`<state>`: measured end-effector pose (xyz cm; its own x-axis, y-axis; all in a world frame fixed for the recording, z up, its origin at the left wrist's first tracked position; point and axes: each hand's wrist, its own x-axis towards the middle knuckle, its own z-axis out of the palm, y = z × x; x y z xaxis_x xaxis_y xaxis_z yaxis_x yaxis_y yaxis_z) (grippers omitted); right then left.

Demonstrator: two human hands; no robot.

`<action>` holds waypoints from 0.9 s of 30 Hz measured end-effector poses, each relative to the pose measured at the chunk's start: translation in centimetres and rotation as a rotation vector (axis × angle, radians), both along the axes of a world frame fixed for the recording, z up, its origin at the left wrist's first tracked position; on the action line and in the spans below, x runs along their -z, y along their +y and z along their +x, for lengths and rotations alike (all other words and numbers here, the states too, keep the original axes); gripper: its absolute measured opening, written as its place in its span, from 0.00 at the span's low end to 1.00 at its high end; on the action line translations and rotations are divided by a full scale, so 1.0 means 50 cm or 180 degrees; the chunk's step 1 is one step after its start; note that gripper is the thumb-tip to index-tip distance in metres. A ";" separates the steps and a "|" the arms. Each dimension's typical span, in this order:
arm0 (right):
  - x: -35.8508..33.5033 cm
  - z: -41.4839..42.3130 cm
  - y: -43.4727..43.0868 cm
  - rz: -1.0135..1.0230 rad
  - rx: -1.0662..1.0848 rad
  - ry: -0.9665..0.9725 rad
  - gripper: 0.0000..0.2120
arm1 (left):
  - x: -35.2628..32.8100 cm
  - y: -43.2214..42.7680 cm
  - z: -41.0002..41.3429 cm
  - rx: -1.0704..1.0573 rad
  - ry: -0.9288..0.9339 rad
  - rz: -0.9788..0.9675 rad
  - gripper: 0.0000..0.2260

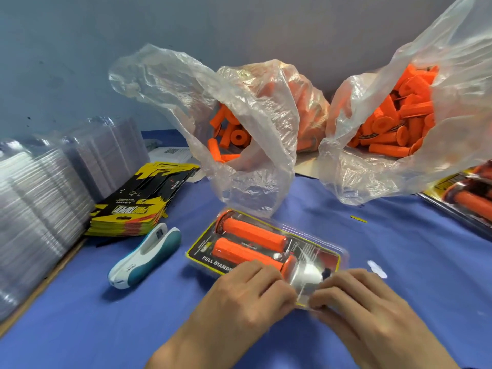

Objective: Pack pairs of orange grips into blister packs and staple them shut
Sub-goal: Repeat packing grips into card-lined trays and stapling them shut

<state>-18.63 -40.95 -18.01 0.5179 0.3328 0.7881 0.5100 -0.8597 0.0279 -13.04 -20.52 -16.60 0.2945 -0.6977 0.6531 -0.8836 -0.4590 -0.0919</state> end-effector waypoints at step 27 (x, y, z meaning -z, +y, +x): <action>0.034 0.003 -0.044 -0.0030 0.0108 0.0379 0.11 | 0.015 0.241 0.111 -0.2738 0.1316 -0.0259 0.27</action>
<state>-18.47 -43.15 -19.71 0.6187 0.3205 0.7173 0.4808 -0.8765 -0.0230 -7.49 -8.46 -17.36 0.9031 -0.0921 0.4195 -0.1963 -0.9572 0.2126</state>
